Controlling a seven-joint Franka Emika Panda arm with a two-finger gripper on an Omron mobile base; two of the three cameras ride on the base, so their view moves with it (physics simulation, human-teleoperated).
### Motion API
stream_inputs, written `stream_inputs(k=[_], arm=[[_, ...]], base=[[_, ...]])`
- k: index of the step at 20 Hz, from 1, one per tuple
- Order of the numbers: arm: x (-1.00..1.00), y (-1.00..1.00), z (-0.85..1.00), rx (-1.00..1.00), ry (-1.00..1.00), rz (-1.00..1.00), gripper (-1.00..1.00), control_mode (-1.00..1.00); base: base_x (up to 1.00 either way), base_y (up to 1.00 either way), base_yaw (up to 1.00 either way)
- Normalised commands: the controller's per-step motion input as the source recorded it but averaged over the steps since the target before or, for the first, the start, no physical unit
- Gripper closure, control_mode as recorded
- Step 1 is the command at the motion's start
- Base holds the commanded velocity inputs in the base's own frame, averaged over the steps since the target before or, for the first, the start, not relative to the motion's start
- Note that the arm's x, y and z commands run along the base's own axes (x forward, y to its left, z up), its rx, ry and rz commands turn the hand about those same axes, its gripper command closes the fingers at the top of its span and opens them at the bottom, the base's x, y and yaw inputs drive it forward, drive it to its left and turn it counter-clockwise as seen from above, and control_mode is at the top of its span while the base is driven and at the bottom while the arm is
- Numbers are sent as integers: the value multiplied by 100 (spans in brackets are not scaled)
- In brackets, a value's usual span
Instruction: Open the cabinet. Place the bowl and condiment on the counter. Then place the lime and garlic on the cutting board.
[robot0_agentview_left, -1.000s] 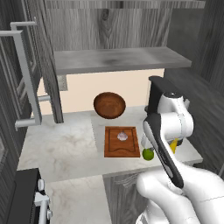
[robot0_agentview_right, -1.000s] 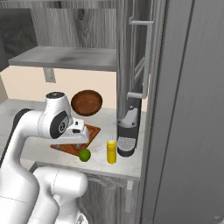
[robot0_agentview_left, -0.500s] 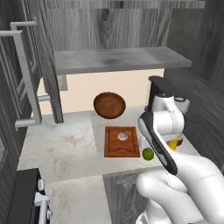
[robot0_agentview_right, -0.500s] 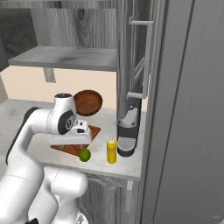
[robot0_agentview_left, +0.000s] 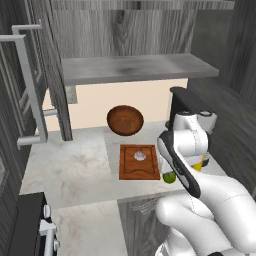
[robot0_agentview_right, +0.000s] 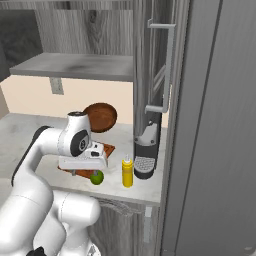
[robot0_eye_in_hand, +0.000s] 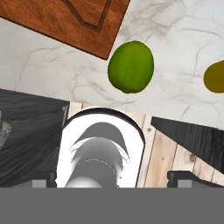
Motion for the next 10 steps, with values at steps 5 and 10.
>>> stream_inputs(k=[5,10], arm=[[0,0,0,0,1,-4,-100,-100],[0,0,-8,0,1,-4,-100,-100]], base=[[0,0,0],[0,0,0]])
